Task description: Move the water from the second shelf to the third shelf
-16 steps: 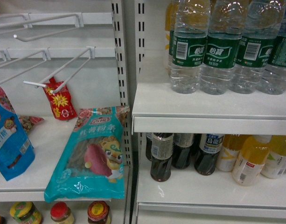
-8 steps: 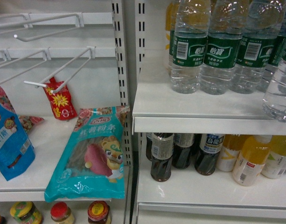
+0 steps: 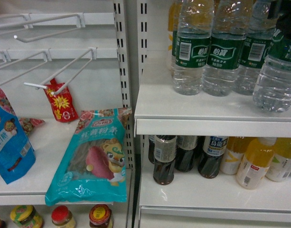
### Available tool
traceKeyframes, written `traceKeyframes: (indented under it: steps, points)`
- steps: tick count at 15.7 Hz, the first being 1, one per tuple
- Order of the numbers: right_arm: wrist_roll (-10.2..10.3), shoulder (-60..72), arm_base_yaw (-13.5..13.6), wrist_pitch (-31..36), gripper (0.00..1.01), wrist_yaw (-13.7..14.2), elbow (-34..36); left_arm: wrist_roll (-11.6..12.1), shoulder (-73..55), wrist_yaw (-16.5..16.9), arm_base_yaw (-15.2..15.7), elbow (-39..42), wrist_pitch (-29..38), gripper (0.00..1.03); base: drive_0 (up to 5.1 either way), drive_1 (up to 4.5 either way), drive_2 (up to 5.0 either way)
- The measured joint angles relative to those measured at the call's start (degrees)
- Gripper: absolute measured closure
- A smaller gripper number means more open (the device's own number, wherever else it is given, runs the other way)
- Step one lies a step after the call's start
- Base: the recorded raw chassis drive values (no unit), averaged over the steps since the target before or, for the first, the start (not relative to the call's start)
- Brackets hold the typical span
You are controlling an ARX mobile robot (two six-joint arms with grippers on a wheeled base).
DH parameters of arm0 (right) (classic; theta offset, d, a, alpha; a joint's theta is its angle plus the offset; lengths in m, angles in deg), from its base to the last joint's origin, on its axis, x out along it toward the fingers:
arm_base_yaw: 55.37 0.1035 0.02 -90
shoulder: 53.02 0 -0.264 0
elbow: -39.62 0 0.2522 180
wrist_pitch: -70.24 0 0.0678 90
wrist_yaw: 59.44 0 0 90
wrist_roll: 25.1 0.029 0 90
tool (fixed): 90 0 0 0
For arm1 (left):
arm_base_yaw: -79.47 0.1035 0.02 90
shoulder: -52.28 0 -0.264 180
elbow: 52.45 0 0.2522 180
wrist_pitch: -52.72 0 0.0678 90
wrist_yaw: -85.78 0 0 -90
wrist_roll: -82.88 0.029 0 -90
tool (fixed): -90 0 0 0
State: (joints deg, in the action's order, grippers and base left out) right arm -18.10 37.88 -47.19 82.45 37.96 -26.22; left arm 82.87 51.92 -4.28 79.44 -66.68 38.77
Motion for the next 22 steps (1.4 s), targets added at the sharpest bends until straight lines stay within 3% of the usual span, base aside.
traceKeyframes:
  steps: [21,22]
  points:
    - [2.1,4.0,-1.5,1.8,0.58,-0.2,-1.5,0.0,0.0,0.0,0.0,0.0,0.0,0.05,0.0,0.0,0.0]
    - [2.3,4.0,-1.5,1.8,0.48,-0.3,-1.5,0.0,0.0,0.0,0.0,0.0,0.0,0.05,0.0,0.0,0.0]
